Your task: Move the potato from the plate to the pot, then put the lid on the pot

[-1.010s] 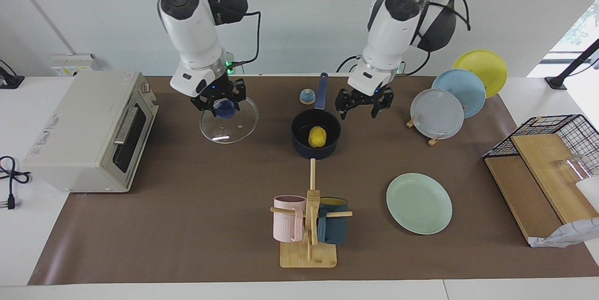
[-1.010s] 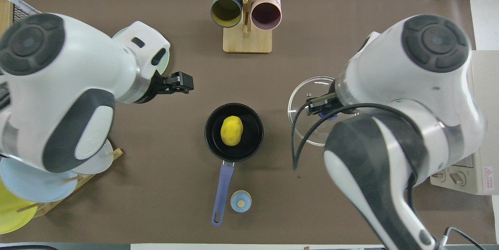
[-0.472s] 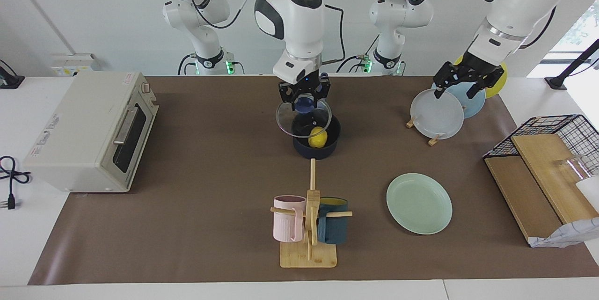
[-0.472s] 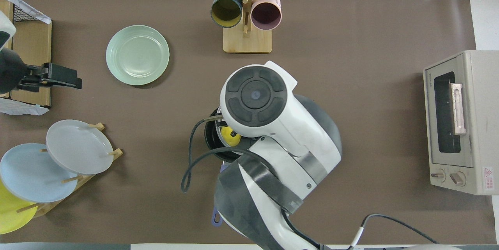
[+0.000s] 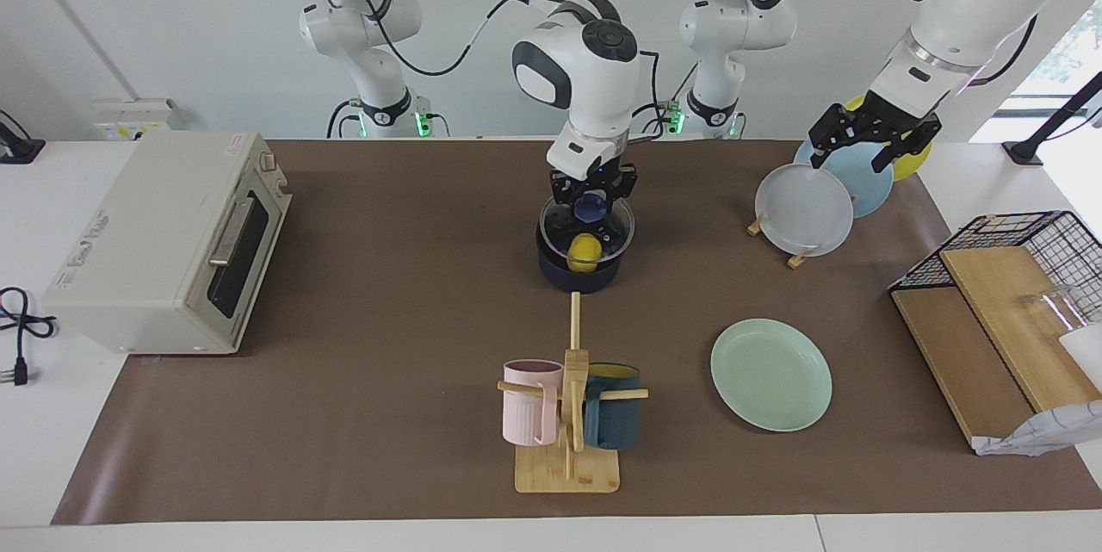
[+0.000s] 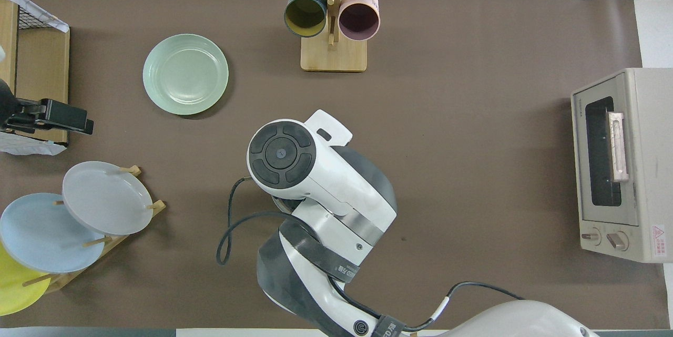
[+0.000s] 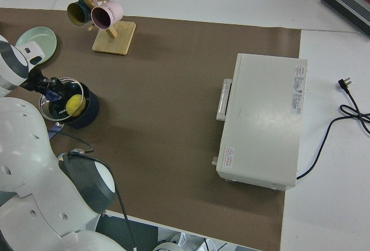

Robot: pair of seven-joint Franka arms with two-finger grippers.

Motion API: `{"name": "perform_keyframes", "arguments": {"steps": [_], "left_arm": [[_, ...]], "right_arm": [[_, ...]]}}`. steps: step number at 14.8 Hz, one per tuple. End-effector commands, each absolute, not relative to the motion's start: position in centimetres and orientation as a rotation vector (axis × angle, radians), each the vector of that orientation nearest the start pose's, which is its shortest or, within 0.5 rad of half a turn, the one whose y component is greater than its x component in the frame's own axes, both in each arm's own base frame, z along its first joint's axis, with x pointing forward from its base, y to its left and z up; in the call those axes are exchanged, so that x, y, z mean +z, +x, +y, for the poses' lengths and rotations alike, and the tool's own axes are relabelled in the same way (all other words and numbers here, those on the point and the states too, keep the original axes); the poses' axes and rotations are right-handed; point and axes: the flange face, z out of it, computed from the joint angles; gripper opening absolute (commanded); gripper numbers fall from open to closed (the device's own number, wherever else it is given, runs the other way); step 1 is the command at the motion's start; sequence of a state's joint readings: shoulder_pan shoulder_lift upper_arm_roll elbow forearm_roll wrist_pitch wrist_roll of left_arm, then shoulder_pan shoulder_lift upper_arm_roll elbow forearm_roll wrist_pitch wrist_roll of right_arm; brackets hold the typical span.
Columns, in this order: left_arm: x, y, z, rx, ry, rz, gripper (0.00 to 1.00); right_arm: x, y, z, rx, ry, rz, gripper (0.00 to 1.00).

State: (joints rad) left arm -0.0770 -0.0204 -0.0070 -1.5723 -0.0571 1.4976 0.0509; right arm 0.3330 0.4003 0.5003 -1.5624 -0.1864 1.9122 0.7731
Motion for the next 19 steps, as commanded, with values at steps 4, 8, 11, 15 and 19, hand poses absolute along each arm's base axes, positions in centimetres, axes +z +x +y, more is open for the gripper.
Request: {"name": "perform_keyframes", "arguments": {"steps": [4,8,11,15,19], "left_arm": [[64.2,53.6,-6.9,0.070,-3.109,0.241,1.00],[62.4,53.6,-6.0,-0.018,-3.112,0.259,1.00],[62.9,53.9,-6.4,-0.035,-3.114,0.254,1.00],[63.4,54.1,-5.8,-0.038,-3.119,0.177,1.00],[63.4,54.1,-5.6,-0.043,-3.121,0.132,1.00]], "right_arm": [[42.0,48.2,45.0,-0.069,-3.159,-0.170,0.00],[41.4,47.8,44.9,-0.096,-3.152,-0.180,0.00],[40.6,47.4,44.9,-0.092,-3.159,-0.191,0.00],[40.5,47.6,44.5,-0.112,-3.194,-0.229,0.00],[40.7,47.8,44.2,-0.114,-3.197,-0.221,0.00]]}}
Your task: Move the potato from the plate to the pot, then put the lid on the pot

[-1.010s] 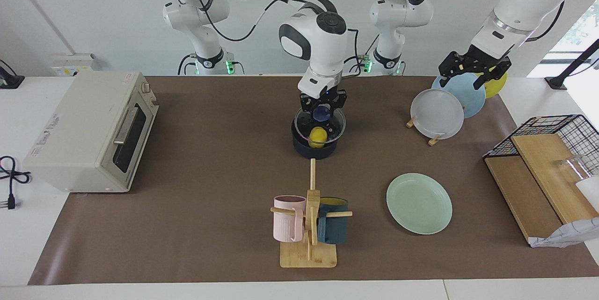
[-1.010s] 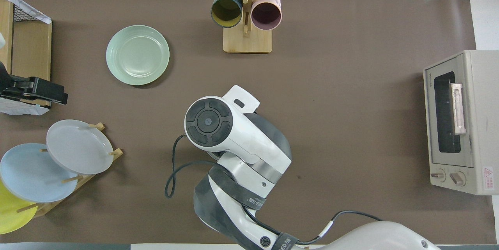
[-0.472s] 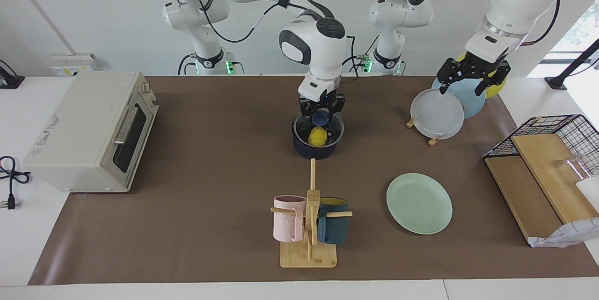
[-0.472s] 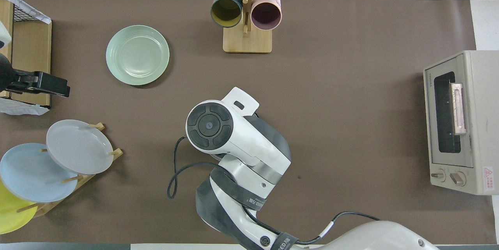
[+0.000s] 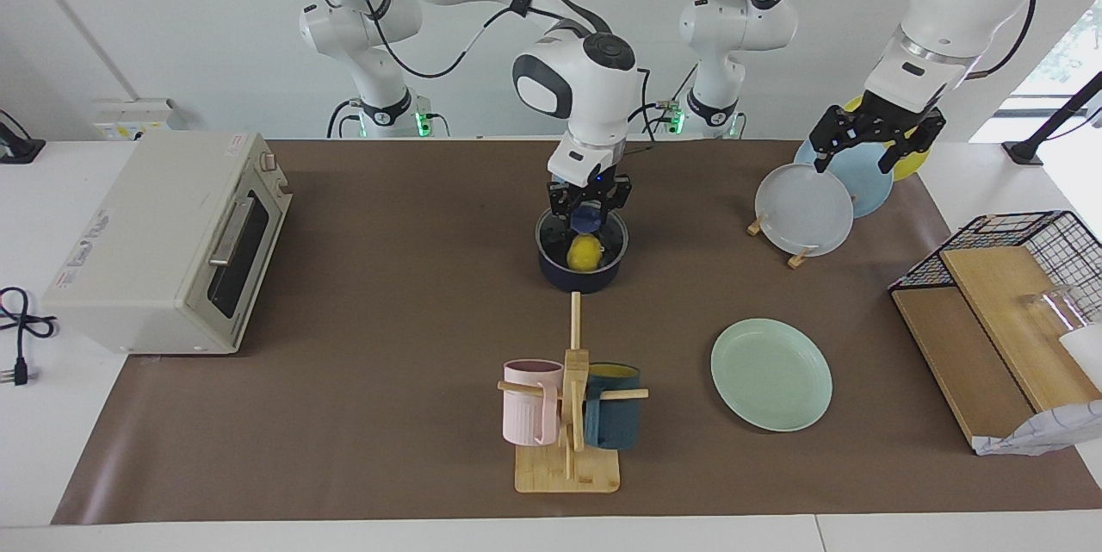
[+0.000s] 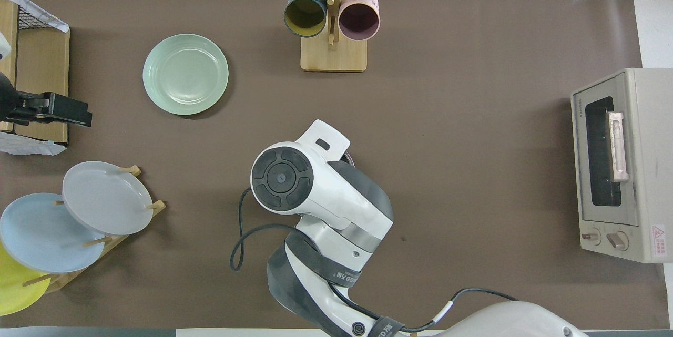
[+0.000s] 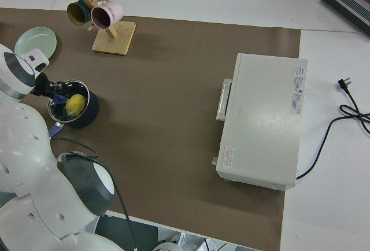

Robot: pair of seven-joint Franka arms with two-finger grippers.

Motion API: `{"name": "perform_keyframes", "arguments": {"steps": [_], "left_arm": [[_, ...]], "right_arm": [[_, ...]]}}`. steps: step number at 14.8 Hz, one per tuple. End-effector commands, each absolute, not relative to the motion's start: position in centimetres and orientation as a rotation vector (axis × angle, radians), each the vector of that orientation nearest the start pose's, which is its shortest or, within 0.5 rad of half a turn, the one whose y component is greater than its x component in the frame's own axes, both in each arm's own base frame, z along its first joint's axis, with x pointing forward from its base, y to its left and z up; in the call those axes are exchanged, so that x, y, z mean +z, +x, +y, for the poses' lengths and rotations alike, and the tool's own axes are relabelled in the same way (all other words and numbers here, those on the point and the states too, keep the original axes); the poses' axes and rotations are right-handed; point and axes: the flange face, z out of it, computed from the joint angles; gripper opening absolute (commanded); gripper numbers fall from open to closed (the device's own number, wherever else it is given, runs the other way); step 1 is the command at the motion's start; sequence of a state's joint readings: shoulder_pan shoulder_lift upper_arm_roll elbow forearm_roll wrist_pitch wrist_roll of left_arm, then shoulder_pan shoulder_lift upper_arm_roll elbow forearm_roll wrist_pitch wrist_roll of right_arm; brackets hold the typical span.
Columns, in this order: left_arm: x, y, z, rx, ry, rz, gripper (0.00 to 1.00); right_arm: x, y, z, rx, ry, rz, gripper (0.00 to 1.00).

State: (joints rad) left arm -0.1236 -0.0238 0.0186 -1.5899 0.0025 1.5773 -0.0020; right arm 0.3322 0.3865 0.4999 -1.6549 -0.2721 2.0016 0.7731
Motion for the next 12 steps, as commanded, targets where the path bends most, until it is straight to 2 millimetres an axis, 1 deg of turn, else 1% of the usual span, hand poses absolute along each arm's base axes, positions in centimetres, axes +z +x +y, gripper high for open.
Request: {"name": "perform_keyframes", "arguments": {"steps": [1,2,3,4,5,6,7,9,11,12], "left_arm": [[63.4,54.0,-5.6,-0.040,-3.121,0.129,1.00],[63.5,53.9,-5.6,-0.040,-3.122,0.127,1.00],[63.4,53.8,-5.6,-0.026,-3.121,0.127,1.00],[63.4,53.7,-5.6,-0.014,-3.122,0.127,1.00],[63.4,53.6,-5.6,-0.006,-3.127,0.127,1.00],[63.1,53.4,-5.6,0.020,-3.126,0.122,1.00],[62.9,53.1,-5.6,0.056,-3.127,0.124,1.00],[63.0,52.9,-5.6,0.075,-3.138,0.118,1.00],[63.1,53.0,-5.8,0.071,-3.147,0.114,1.00],[63.0,53.1,-5.8,0.071,-3.148,0.100,1.00]], "right_arm": [[40.7,47.8,44.2,-0.114,-3.195,-0.220,0.00],[40.7,47.8,44.2,-0.115,-3.193,-0.213,0.00],[40.6,47.9,44.1,-0.109,-3.190,-0.208,0.13],[40.6,48.0,44.0,-0.109,-3.191,-0.200,0.48],[40.8,48.2,43.9,-0.116,-3.189,-0.201,0.97],[40.9,48.2,43.9,-0.118,-3.188,-0.199,1.00],[41.1,48.7,43.5,-0.119,-3.189,-0.185,1.00],[42.2,49.4,42.6,-0.136,-3.185,-0.154,1.00],[43.9,50.1,41.7,-0.160,-3.181,-0.121,1.00],[45.3,50.5,41.4,-0.163,-3.187,-0.106,1.00]]}}
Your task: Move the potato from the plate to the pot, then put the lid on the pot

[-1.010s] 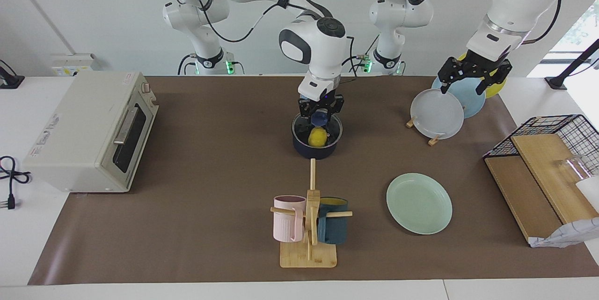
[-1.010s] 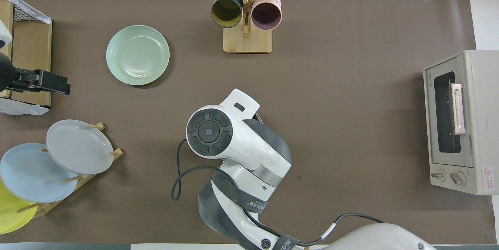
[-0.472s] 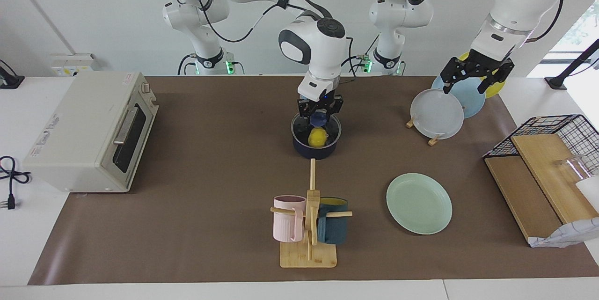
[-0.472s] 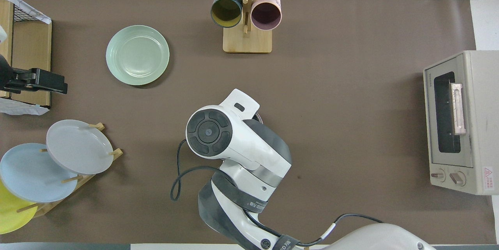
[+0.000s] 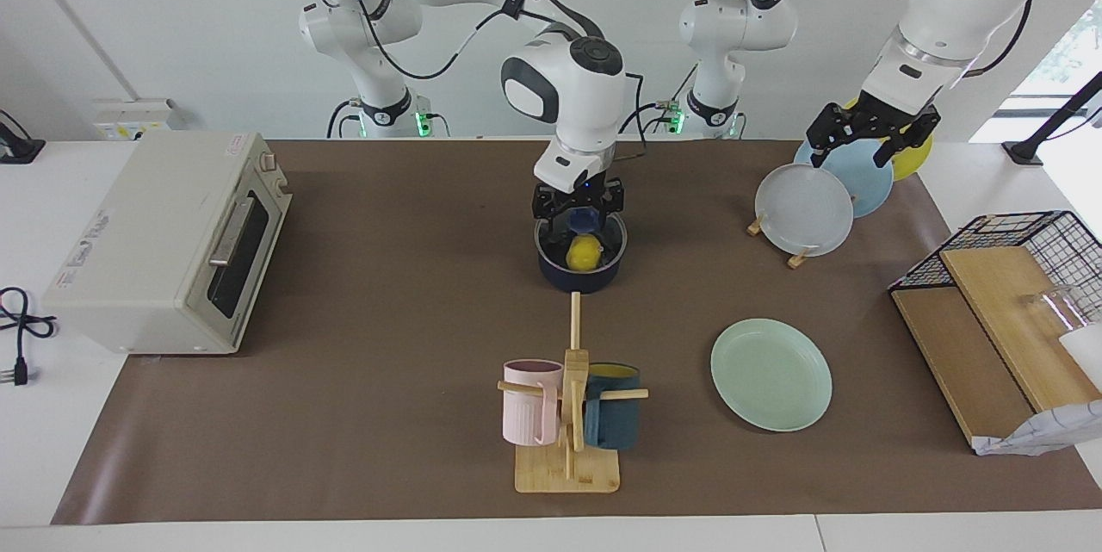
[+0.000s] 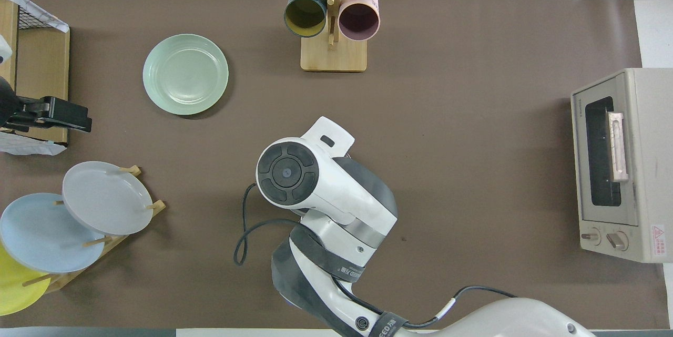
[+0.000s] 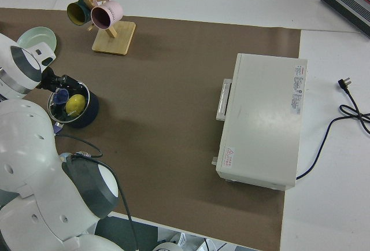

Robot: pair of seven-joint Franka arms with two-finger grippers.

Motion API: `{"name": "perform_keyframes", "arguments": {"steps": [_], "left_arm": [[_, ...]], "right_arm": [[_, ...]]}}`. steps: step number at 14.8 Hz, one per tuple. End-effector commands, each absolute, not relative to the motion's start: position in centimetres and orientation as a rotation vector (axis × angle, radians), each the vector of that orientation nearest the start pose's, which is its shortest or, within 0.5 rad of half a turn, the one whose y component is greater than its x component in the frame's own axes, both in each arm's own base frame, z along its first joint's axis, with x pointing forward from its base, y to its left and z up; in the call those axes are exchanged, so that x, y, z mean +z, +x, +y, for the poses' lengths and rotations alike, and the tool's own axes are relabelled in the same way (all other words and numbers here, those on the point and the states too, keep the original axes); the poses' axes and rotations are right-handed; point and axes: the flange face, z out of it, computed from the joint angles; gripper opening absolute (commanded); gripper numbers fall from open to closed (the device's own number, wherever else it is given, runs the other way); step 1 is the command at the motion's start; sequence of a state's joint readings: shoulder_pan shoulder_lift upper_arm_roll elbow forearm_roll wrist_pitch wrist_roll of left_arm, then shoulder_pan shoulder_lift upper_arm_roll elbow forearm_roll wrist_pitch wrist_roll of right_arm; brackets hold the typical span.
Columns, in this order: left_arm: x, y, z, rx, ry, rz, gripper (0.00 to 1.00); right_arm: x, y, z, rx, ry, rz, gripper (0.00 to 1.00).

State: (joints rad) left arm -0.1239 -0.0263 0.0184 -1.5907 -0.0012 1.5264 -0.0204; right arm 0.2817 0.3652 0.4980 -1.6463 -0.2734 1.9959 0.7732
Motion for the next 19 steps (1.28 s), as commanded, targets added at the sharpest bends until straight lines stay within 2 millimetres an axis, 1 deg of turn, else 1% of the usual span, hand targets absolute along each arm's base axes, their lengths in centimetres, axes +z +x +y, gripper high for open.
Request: {"name": "perform_keyframes", "arguments": {"steps": [1,3,5,6,7,8,9,10,12,14,16,18,19], "left_arm": [[63.1,53.0,-5.8,0.064,-3.148,0.097,1.00],[63.1,53.1,-5.6,0.059,-3.149,0.095,1.00],[63.1,53.0,-5.6,0.059,-3.149,0.097,1.00],[63.0,53.0,-5.6,0.062,-3.149,0.100,1.00],[63.0,53.0,-5.6,0.064,-3.148,0.097,1.00],[63.0,53.0,-5.6,0.062,-3.149,0.097,1.00],[63.0,52.9,-5.7,0.062,-3.149,0.100,1.00],[63.1,52.9,-5.7,0.057,-3.149,0.107,1.00],[63.2,52.8,-6.3,0.054,-3.147,0.112,1.00],[63.0,52.8,-6.2,0.057,-3.147,0.116,1.00],[62.9,52.8,-6.0,0.061,-3.147,0.107,1.00],[63.0,52.7,-6.3,0.059,-3.146,0.116,1.00],[62.9,52.7,-6.3,0.064,-3.146,0.114,1.00]], "right_arm": [[46.9,51.4,40.6,-0.155,-3.198,-0.108,1.00],[50.6,53.7,37.1,-0.119,-3.229,-0.150,1.00],[54.3,55.5,32.3,-0.053,-3.197,-0.169,1.00],[55.7,56.3,29.4,-0.039,-3.190,-0.203,1.00],[56.7,57.1,26.1,-0.033,-3.198,-0.235,1.00],[58.0,57.5,22.9,-0.013,-3.187,-0.260,1.00],[59.1,57.8,19.3,0.011,-3.175,-0.260,1.00],[59.4,58.0,16.0,0.060,-3.170,-0.262,1.00],[59.4,58.1,10.8,0.121,-3.182,-0.274,1.00],[59.6,57.1,8.0,0.134,-3.199,-0.210,1.00],[59.1,55.8,6.8,0.166,-3.202,-0.184,1.00],[58.7,54.7,6.5,0.191,-3.203,-0.180,1.00],[59.4,54.4,5.5,0.168,-3.204,-0.148,1.00]]}}
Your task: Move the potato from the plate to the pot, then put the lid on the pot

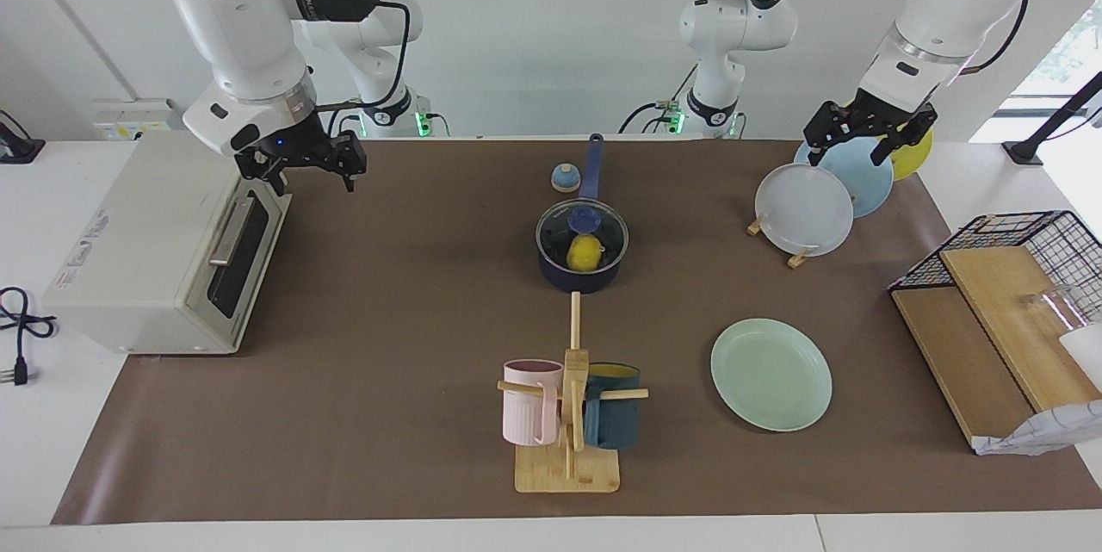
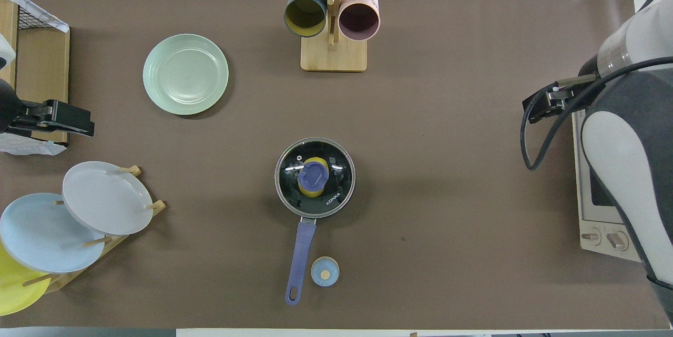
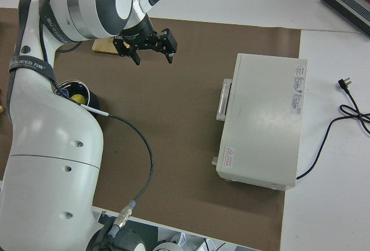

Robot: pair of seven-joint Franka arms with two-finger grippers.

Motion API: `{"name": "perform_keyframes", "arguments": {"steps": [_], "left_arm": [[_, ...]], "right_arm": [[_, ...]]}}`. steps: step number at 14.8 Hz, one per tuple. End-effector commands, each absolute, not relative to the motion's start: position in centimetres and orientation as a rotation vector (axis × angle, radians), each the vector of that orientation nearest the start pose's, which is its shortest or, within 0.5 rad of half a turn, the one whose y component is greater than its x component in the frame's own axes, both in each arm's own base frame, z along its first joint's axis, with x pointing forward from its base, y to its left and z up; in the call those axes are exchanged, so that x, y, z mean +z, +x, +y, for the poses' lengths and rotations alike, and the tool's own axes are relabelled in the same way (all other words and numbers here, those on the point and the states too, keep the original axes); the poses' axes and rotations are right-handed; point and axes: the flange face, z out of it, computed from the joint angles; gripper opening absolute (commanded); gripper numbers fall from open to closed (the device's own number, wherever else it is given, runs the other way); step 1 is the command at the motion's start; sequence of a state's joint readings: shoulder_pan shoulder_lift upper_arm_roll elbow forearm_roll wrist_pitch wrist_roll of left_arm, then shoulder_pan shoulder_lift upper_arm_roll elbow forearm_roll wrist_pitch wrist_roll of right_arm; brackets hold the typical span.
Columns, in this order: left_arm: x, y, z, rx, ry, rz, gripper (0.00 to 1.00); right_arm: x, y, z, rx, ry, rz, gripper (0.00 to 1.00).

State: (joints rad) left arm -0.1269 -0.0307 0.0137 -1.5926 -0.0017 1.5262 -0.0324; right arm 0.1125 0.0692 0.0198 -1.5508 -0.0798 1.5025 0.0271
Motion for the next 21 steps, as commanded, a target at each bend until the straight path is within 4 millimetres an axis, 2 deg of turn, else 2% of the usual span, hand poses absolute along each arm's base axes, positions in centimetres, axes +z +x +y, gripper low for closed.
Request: {"name": "perform_keyframes", "arguments": {"steps": [1,3,5,12,21], "left_arm": [[63.0,52.7,-6.2,0.059,-3.147,0.112,1.00],[63.0,52.7,-6.4,0.062,-3.146,0.119,1.00],[62.9,52.7,-6.4,0.069,-3.145,0.119,1.00],[62.9,52.7,-5.7,0.073,-3.146,0.104,1.00],[62.9,52.7,-5.7,0.074,-3.146,0.104,1.00]], "right_arm": [[59.8,54.5,4.2,0.151,-3.205,-0.099,1.00],[60.0,54.9,3.6,0.106,-3.201,-0.080,1.00],[59.7,54.7,1.9,0.132,-3.199,-0.043,1.00],[60.1,55.0,1.1,0.110,-3.202,-0.008,1.00],[60.1,55.1,-1.8,0.120,-3.197,0.068,1.00]]}}
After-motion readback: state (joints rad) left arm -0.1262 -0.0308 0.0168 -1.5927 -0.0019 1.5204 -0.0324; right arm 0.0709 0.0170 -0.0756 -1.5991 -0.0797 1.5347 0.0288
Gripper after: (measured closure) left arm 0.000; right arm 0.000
